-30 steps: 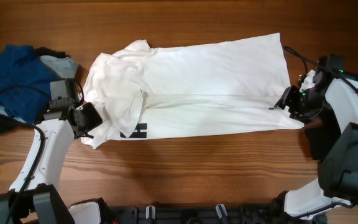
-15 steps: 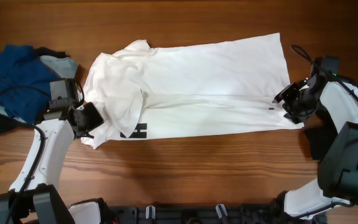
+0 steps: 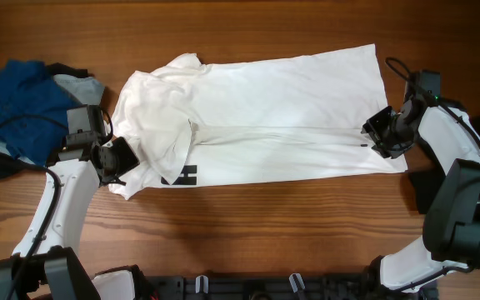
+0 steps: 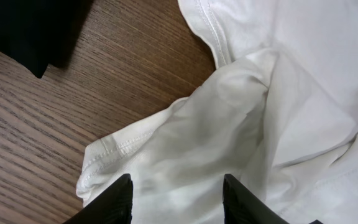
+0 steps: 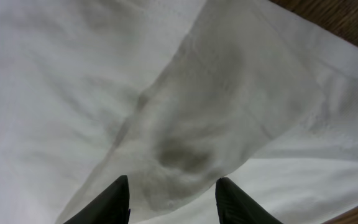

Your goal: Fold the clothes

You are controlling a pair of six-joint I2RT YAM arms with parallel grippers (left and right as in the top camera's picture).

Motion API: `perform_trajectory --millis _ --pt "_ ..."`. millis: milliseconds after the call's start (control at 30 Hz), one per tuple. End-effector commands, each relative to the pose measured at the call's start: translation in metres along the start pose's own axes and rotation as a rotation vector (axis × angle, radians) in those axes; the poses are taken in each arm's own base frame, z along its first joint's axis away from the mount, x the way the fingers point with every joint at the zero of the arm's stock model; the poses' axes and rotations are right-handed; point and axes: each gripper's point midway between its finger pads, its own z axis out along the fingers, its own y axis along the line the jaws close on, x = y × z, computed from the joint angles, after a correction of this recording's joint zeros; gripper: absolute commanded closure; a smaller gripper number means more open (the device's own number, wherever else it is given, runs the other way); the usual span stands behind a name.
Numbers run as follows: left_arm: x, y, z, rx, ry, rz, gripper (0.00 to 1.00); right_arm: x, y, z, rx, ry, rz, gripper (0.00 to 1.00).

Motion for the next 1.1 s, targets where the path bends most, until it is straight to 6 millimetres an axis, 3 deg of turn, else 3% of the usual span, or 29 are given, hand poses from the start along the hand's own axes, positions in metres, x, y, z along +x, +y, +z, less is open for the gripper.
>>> perform_trajectory --millis 0,67,167,267,367,433,467,567,600,633,700,867,933,1067 --pt "-0.006 -0.003 -0.006 0.017 -0.016 0.01 0.54 0.001 -0.011 0.011 0.05 0.003 0.025 0.6" --pt "-0.006 -0.003 -0.006 0.017 -0.016 0.01 0.54 0.005 -0.015 0.016 0.071 0.025 0.027 0.71" --pt "-0.006 -0.003 -0.006 0.017 -0.016 0.01 0.53 0.009 -0.018 0.023 0.09 0.044 0.027 0.96" --pt "-0.006 -0.003 -0.006 0.017 -0.016 0.01 0.53 -0.005 -0.002 0.02 0.035 -0.003 0.005 0.96" --pt "-0.006 -0.003 -0.006 0.017 -0.016 0.01 0.54 -0.045 0.048 -0.002 -0.124 -0.142 -0.085 0.94" --pt "-0.006 -0.003 -0.006 0.017 -0.016 0.01 0.54 -0.057 0.071 -0.013 -0.208 -0.191 -0.155 0.79" --pt "-0.006 -0.003 -0.006 0.017 -0.016 0.01 0.54 -0.058 0.074 -0.014 -0.217 -0.196 -0.166 0.77" --pt "-0.008 -0.004 -0.006 0.021 -0.026 0.012 0.53 -0.056 0.069 -0.012 -0.189 -0.196 -0.25 0.72" --pt "-0.014 -0.006 -0.006 0.03 -0.048 0.012 0.53 -0.054 0.058 -0.01 -0.134 -0.186 -0.269 0.73" --pt "-0.018 -0.008 -0.006 0.038 -0.066 0.013 0.53 -0.052 0.045 -0.008 -0.073 -0.179 -0.259 0.74" --pt "-0.026 -0.019 -0.008 0.095 -0.097 0.017 0.53 -0.048 0.019 -0.004 0.046 -0.167 -0.292 0.85" --pt "-0.046 -0.05 -0.014 0.239 -0.176 0.096 0.55 -0.034 0.008 0.016 0.056 -0.117 -0.48 0.88" --pt "-0.044 -0.052 -0.007 0.238 -0.162 0.105 0.56 -0.03 0.004 0.023 0.055 -0.107 -0.503 0.88" --pt "-0.016 -0.057 0.026 0.208 -0.027 0.136 0.55 -0.021 -0.01 0.033 0.086 -0.07 -0.521 0.83"
